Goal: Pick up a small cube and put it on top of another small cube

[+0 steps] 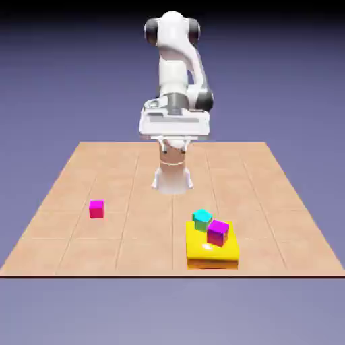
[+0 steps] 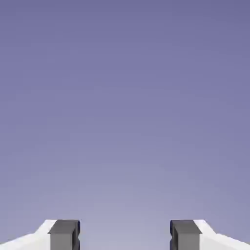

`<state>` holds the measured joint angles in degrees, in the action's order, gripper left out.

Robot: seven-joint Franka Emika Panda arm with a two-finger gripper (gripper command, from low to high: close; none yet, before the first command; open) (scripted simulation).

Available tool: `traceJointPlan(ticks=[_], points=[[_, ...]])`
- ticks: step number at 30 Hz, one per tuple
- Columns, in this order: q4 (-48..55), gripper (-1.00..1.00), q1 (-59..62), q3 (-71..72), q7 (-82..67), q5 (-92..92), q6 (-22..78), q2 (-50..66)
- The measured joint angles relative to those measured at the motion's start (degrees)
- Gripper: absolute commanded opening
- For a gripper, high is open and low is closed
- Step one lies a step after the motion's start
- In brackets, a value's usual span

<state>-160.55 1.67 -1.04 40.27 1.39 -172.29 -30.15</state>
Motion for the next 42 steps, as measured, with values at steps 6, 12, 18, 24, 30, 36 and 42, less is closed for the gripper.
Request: traceJointPlan(ticks=[6, 12, 18, 24, 30, 36, 42], points=[[2.2, 0.00, 11.7, -5.2, -10.9, 6.9, 8.5, 12.5], [4.5, 0.00, 23.4, -10.3, -21.8, 13.9, 17.1, 24.9], [6.3, 0.00, 32.9, -14.5, -30.5, 19.4, 24.0, 35.0], [7.2, 0.00, 33.7, -15.3, -28.9, 21.0, 12.3, 47.4], [6.8, -1.00, 33.4, -15.0, -29.6, 20.3, 17.5, 42.0], [10.6, -1.00, 28.4, -9.4, -24.1, 16.5, 28.5, 35.4], [20.4, -1.00, 19.4, 2.1, -9.2, 9.8, 38.5, 36.5]])
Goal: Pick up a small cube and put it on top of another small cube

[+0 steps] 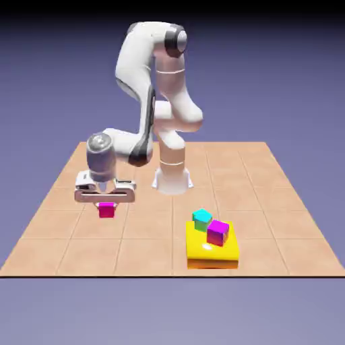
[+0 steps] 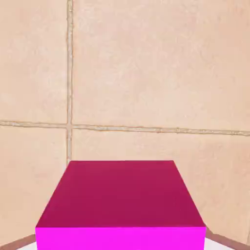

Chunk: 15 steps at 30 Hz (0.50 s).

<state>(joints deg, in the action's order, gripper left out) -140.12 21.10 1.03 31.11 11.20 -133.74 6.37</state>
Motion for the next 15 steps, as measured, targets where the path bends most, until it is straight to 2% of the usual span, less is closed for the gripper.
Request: traceJointPlan(ticks=[11, 15], points=[[17.6, -1.00, -15.9, 20.6, 26.8, -11.7, 18.0, 1.9], [13.7, -1.00, -16.4, 20.1, 27.8, -10.2, 10.6, 5.7]])
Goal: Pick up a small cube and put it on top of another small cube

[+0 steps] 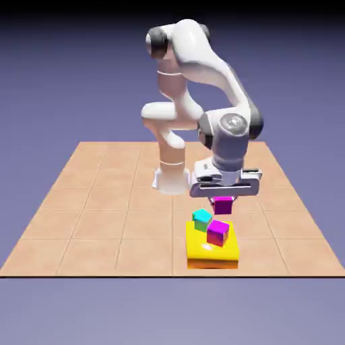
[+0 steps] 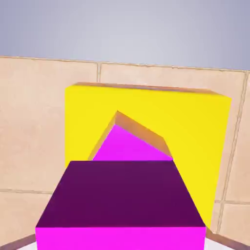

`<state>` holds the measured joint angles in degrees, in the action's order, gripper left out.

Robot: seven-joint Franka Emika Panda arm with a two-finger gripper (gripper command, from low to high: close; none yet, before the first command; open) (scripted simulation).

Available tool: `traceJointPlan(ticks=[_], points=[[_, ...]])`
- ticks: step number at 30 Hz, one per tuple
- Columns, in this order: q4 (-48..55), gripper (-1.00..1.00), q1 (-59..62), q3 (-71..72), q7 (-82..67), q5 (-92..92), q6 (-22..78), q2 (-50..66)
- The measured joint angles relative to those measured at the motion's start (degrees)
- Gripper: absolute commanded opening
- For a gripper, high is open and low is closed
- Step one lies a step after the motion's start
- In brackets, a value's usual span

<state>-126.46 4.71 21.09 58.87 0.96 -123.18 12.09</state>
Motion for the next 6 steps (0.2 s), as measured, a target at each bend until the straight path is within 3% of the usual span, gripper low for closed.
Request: traceJointPlan(ticks=[1, 6], points=[[-1.3, 1.00, -0.2, -0.2, 0.3, 0.5, -2.5, 1.2], [2.6, 1.00, 0.4, 0.3, -0.6, -0.8, 5.0, -2.5]])
